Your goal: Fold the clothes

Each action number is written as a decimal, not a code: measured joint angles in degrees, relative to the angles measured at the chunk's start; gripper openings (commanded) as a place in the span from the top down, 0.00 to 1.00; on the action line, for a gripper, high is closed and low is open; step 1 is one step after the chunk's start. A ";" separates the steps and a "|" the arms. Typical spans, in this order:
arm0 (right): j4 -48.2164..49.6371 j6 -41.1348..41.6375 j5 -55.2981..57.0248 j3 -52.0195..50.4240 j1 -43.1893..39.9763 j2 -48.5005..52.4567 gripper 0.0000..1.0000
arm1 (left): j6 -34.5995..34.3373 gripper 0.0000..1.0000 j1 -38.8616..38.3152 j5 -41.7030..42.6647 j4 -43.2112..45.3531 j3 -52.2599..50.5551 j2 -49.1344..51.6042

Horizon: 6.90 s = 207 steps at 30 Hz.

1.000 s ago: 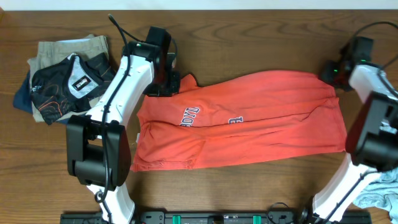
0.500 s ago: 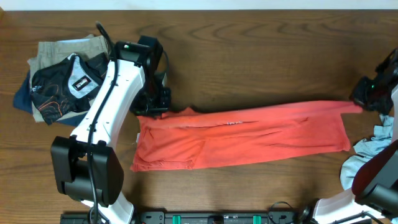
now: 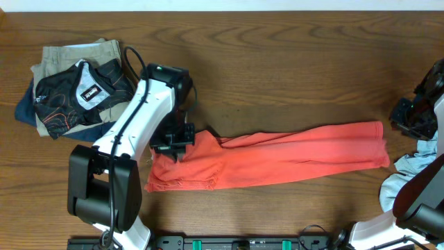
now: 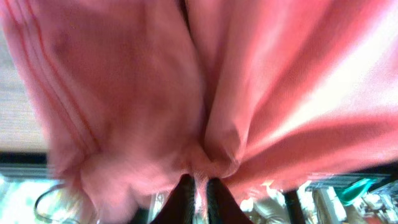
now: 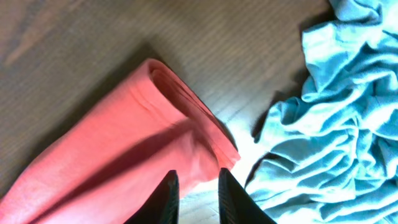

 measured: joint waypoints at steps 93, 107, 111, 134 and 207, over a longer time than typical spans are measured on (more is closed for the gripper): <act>-5.84 -12.37 -20.35 -6.82 49.81 -0.04 0.55 | -1.14 0.60 -0.31 0.02 11.69 -0.35 0.00; -9.14 -2.10 -2.12 -6.82 46.36 -0.04 0.53 | -1.31 0.28 -0.31 -1.66 10.54 -0.68 0.00; -9.70 1.90 3.30 -6.82 43.12 -0.04 0.53 | -1.90 0.27 -0.31 -3.48 10.95 -3.67 0.00; -9.94 4.68 6.19 -6.88 37.75 -0.04 0.59 | -2.38 0.94 -0.35 2.58 38.12 -25.22 -2.54; 7.21 -15.26 -38.91 -21.68 36.04 -2.36 0.36 | -12.63 0.20 -2.27 -7.30 17.22 8.02 -6.84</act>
